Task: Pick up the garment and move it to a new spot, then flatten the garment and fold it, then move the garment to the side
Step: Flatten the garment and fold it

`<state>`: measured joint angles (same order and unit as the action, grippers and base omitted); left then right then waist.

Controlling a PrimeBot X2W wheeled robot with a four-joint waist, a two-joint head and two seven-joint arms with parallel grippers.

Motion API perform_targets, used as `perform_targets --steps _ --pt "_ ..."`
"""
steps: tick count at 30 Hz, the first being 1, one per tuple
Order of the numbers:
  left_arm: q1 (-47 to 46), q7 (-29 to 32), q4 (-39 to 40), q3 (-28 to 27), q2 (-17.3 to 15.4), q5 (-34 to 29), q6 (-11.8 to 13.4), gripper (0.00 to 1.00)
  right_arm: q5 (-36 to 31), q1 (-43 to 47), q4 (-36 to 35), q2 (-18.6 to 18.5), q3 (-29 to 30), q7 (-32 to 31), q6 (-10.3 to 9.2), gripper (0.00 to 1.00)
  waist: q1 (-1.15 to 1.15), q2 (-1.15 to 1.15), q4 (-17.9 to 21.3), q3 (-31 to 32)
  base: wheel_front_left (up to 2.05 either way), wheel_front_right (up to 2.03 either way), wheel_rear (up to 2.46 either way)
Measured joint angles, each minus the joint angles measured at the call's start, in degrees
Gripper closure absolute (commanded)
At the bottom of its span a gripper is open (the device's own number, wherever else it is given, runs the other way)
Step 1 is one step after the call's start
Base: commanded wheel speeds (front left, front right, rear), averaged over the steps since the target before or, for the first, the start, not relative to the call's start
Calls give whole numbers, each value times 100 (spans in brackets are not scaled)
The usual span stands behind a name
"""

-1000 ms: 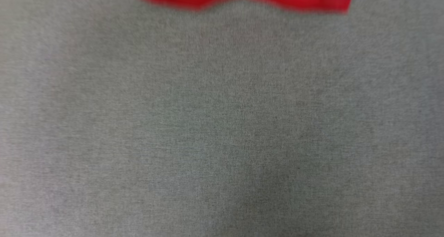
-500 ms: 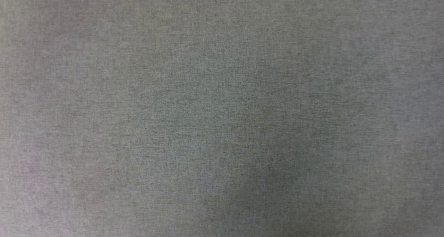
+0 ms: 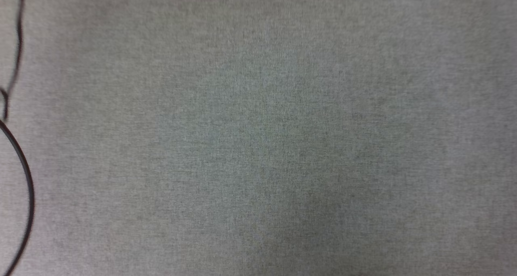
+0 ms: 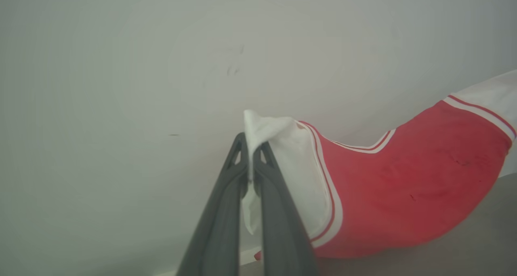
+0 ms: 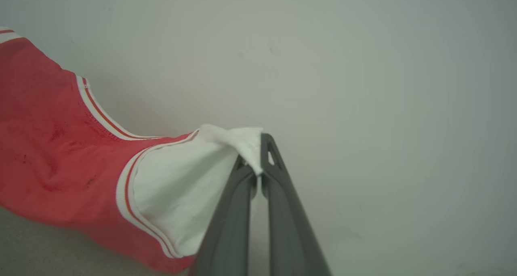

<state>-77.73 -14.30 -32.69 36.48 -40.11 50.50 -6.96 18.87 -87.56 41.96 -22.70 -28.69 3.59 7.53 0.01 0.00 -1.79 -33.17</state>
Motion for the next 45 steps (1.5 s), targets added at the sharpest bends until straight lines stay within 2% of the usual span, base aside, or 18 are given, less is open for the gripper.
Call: perform_targets --steps 3,5,6,7,11,16,19,29,38,45 --pt "501 -12 185 -55 -82 92 49 100 159 436 -134 -105 -105 13 0 100 0 0 6 146 0 0 0" --pt "1319 -53 612 -151 -207 185 241 100 435 1128 -394 -235 -192 47 0 100 -1 0 18 387 0 0 0" --pt "1319 -53 612 -151 -207 185 241 100 435 1128 -394 -235 -192 47 0 100 -1 0 18 387 0 0 0" --pt "1895 -59 895 -186 -290 208 424 100 570 1597 -594 -326 -223 55 0 100 0 0 30 552 0 0 0" --pt "2947 -60 1456 -334 -348 293 782 100 765 2561 -996 -435 -265 43 0 100 -1 0 63 877 0 0 0" --pt "4257 -60 2042 -561 -346 399 1132 100 917 3747 -1432 -499 -243 -59 0 100 -1 0 116 1258 0 0 0" --pt "5000 -62 2225 -661 -294 457 1254 100 968 4441 -1649 -535 -179 -110 0 100 -2 0 156 1481 0 0 0" --pt "6949 -63 2351 -1174 54 558 1324 100 1139 6320 -1994 -506 204 -163 0 100 -2 0 273 2213 0 0 0" --pt "8140 -68 2309 -1359 171 677 1329 100 1180 7793 -2345 -610 656 -371 0 100 -2 0 285 2801 0 0 0" --pt "8777 -68 2252 -1336 286 773 1376 100 1241 9056 -2617 -728 1072 -602 1 100 -2 0 225 3004 0 0 0"
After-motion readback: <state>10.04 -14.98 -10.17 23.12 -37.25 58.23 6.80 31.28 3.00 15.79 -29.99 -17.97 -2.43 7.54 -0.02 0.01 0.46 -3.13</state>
